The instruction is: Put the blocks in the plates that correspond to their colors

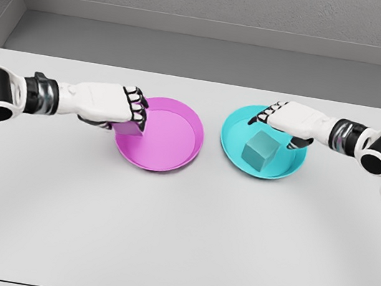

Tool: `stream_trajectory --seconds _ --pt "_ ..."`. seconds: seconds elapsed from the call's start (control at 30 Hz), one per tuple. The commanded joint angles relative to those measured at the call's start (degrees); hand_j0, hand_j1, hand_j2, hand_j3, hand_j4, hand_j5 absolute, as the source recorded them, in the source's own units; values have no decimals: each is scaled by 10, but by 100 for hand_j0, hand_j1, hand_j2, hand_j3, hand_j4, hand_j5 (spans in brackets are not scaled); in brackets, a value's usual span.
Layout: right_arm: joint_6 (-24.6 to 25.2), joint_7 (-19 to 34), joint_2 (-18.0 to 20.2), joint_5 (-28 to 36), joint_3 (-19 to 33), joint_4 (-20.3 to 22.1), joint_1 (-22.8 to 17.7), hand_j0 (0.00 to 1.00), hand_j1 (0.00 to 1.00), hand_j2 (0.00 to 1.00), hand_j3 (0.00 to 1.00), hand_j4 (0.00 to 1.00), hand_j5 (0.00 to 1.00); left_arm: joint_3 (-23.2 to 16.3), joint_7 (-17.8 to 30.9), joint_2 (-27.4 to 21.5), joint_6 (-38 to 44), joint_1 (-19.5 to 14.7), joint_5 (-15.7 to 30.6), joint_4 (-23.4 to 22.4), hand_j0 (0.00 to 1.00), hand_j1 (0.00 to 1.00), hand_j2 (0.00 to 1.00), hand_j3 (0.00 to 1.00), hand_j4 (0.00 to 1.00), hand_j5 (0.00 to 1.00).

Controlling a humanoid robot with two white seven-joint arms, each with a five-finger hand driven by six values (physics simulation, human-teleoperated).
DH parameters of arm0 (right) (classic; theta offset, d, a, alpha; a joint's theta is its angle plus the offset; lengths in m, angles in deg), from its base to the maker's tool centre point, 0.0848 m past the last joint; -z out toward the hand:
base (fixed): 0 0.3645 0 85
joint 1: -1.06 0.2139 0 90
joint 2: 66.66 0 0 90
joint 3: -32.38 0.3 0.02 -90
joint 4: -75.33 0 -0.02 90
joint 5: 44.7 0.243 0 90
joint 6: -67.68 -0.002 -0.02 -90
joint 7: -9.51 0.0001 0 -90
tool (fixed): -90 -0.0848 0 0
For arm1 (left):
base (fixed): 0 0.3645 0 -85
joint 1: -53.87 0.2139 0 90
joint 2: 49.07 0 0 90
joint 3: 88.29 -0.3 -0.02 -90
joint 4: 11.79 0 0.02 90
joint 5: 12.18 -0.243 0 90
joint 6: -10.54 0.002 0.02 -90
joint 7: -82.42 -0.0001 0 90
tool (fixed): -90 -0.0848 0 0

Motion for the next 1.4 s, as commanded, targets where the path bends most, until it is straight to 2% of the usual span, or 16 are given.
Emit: stream_trajectory --seconds 0.0,0.1,0.23,0.3,0.4,0.53,0.57,0.6,0.7,0.77,0.93,1.0,1.1,1.2,1.27,1.37 --pt "1 -1 -1 4 1 -5 1 100 100 100 100 100 100 0 1 15 1 0 4 -15 57 57 57 57 57 57" --pt "1 -3 7 10 36 4 -7 100 100 100 100 100 100 -1 12 35 1 -7 3 -36 57 57 57 57 57 57" --pt "1 -5 45 23 101 9 -10 100 100 100 100 100 100 -1 21 64 1 -18 3 -55 57 57 57 57 57 57" --pt "1 -5 63 23 137 31 -24 100 100 100 100 100 100 -1 22 71 1 -20 3 -56 57 57 57 57 57 57" --pt "1 -5 74 24 225 49 -75 100 100 100 100 100 100 -1 22 87 1 -24 2 -56 57 57 57 57 57 57" --pt "1 -37 77 27 337 106 -155 100 100 100 100 100 100 -1 30 95 1 -25 2 -56 60 60 60 60 60 60" --pt "1 -37 75 27 358 114 -168 100 100 100 100 100 100 -1 29 95 1 -25 4 -56 87 87 87 87 87 87" --pt "1 -42 76 27 371 119 -177 100 100 100 100 100 100 0 27 95 1 -24 8 -56 100 100 100 100 100 100" --pt "1 -63 76 33 384 134 -203 99 99 99 99 99 99 3 27 93 1 -23 9 -57 100 100 100 100 100 100" --pt "1 -65 74 36 404 169 -236 99 99 99 99 99 99 6 27 92 1 -24 9 -57 100 100 100 100 100 100" --pt "1 -65 64 36 409 218 -294 99 99 99 99 99 99 12 27 88 1 -32 9 -66 100 100 100 100 100 100" --pt "1 -65 63 39 428 246 -327 99 99 99 99 99 99 14 27 88 1 -33 9 -71 100 100 100 100 100 100" --pt "1 -65 63 40 431 249 -339 99 99 99 99 99 99 25 26 83 1 -35 11 -72 100 100 100 100 100 100" --pt "1 -65 58 41 435 249 -349 99 99 99 99 99 99 26 26 32 1 -37 92 -72 100 100 100 100 100 100" --pt "1 -66 55 43 435 249 -366 99 99 99 99 99 99 27 26 9 1 -36 109 -72 100 100 100 100 100 100" --pt "1 -65 57 93 429 244 -395 99 99 99 99 99 99 30 26 -28 1 -33 128 -70 100 100 100 100 100 100"
